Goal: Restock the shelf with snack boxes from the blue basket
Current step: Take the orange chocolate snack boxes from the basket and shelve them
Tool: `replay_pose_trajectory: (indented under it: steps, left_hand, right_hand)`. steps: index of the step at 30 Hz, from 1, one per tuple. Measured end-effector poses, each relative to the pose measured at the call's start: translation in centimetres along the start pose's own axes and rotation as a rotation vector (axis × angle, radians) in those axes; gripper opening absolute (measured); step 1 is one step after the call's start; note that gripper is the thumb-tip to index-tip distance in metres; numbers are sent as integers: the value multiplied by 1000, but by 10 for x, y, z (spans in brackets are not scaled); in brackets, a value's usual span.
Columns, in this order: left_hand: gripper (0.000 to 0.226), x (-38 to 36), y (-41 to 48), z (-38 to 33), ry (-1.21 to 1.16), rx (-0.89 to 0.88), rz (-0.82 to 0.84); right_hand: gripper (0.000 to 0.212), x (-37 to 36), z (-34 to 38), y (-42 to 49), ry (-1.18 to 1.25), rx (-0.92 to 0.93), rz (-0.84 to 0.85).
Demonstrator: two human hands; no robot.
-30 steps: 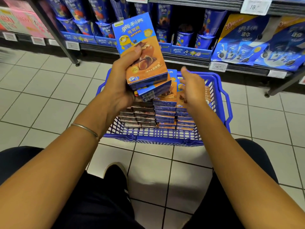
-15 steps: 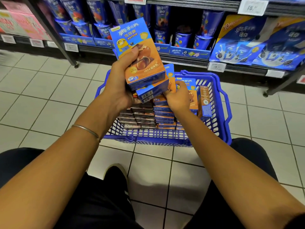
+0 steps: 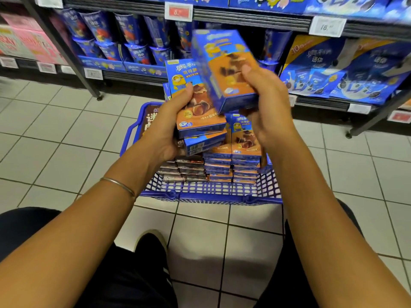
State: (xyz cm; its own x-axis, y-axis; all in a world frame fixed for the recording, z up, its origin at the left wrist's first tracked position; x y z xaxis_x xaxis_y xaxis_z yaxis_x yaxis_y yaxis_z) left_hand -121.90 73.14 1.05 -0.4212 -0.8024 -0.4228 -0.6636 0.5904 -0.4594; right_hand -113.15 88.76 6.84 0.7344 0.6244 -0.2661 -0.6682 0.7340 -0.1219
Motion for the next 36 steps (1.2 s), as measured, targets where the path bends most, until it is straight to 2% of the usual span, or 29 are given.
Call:
replay_pose_trajectory:
  steps: [3, 6, 10, 13, 17, 19, 24, 29, 36]
  left_hand:
    - [62, -6, 1, 6, -17, 36, 69]
    - [62, -7, 1, 4, -23, 19, 70]
    - [74, -9, 3, 6, -32, 51, 82]
    - [82, -4, 3, 7, 5, 75, 29]
    - [74, -8, 0, 5, 32, 35, 39]
    - [71, -14, 1, 4, 46, -8, 79]
    - [64, -15, 14, 1, 53, -99, 46]
    - [62, -24, 31, 6, -45, -65, 55]
    - [62, -38, 8, -29, -84, 12, -61]
  right_hand:
    - [31, -17, 5, -18, -173, 40, 47]
    - [38, -24, 1, -25, -243, 9, 72]
    - [31, -26, 1, -22, -243, -18, 125]
    - [45, -20, -1, -16, -224, -72, 159]
    - [54, -14, -11, -12, -212, -88, 198]
    - [51, -16, -15, -12, -194, -92, 205]
    - [39, -14, -24, -2, -173, -127, 217]
    - [21, -15, -22, 14, -219, -113, 239]
    - [27, -34, 20, 6, -183, -234, 199]
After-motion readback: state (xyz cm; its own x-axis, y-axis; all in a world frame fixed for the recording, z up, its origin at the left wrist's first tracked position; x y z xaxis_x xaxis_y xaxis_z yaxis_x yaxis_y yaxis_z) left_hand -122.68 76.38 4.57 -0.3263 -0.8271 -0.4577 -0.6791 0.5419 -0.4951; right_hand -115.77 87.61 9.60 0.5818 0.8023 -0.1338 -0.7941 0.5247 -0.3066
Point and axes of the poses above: each hand's wrist, its own y-axis towards the middle knuckle, its own x-axis out of the back of the hand, z = x × y, the point moved 8 cm from there along y, towards the middle knuckle, and after that the axes turned 4 degrees about -z, right-handed, at the moved point
